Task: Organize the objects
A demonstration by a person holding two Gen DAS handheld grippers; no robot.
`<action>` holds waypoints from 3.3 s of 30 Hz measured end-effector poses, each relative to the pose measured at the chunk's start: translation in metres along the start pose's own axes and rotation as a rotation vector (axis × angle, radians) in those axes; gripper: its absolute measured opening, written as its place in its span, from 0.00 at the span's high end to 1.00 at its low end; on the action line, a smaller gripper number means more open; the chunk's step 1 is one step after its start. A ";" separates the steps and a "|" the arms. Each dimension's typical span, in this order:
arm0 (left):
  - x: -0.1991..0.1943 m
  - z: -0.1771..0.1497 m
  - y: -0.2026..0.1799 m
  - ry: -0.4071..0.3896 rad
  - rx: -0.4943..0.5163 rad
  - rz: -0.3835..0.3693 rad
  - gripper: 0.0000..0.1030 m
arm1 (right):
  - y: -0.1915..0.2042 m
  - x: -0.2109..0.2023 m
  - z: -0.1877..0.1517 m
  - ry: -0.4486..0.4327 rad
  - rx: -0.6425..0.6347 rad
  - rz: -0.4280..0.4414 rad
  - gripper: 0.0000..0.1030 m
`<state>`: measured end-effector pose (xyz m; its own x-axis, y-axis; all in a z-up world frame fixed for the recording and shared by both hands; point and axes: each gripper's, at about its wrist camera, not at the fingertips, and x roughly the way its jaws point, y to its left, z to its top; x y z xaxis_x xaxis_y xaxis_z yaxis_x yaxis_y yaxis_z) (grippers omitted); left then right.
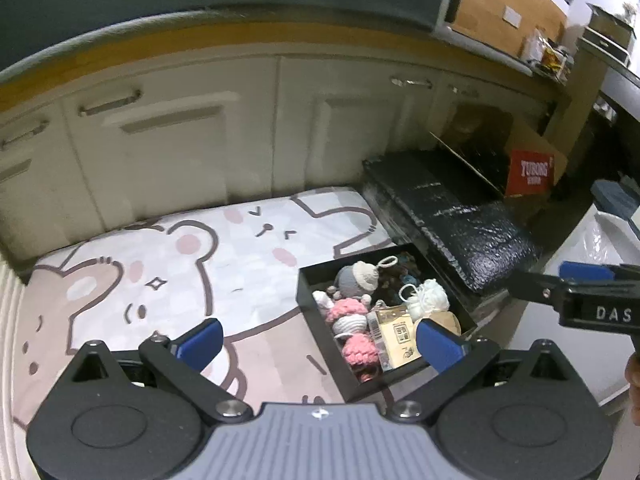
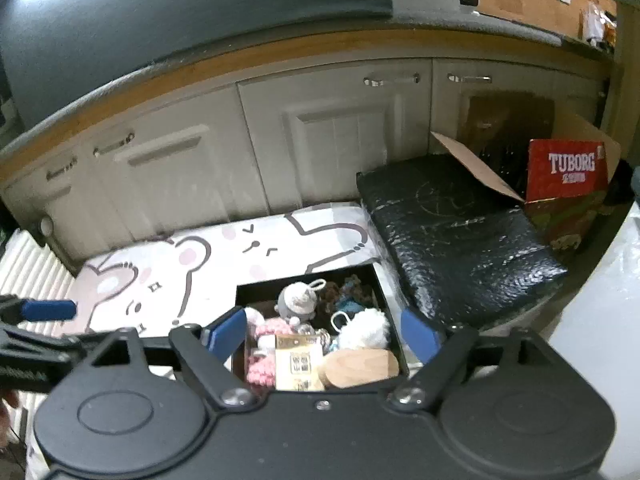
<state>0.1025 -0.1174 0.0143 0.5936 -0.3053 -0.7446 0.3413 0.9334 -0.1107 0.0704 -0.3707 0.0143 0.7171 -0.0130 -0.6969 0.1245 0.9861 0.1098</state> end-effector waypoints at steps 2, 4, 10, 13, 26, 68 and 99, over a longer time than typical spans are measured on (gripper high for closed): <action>-0.008 -0.003 0.003 -0.009 -0.017 0.006 0.01 | 0.003 -0.007 -0.002 -0.001 -0.011 -0.011 0.13; -0.015 -0.006 0.004 -0.016 -0.025 0.013 0.01 | 0.004 -0.014 -0.005 -0.001 -0.014 0.001 0.11; -0.028 -0.017 0.007 -0.023 -0.036 0.069 0.01 | 0.004 -0.026 -0.013 0.011 -0.018 -0.014 0.05; -0.034 -0.022 0.009 -0.020 -0.047 0.114 0.01 | 0.004 -0.031 -0.018 0.021 -0.028 -0.023 0.04; -0.049 -0.040 0.015 -0.024 -0.083 0.124 0.01 | 0.010 -0.047 -0.030 0.029 -0.046 -0.057 0.03; -0.047 -0.046 0.011 0.003 -0.047 0.194 0.01 | 0.022 -0.045 -0.042 0.037 -0.079 -0.087 0.03; -0.047 -0.047 0.012 0.007 -0.048 0.195 0.01 | 0.022 -0.045 -0.043 0.037 -0.079 -0.087 0.03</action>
<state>0.0447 -0.0826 0.0171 0.6401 -0.1164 -0.7594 0.1846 0.9828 0.0050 0.0117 -0.3416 0.0179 0.6801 -0.0941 -0.7270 0.1297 0.9915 -0.0071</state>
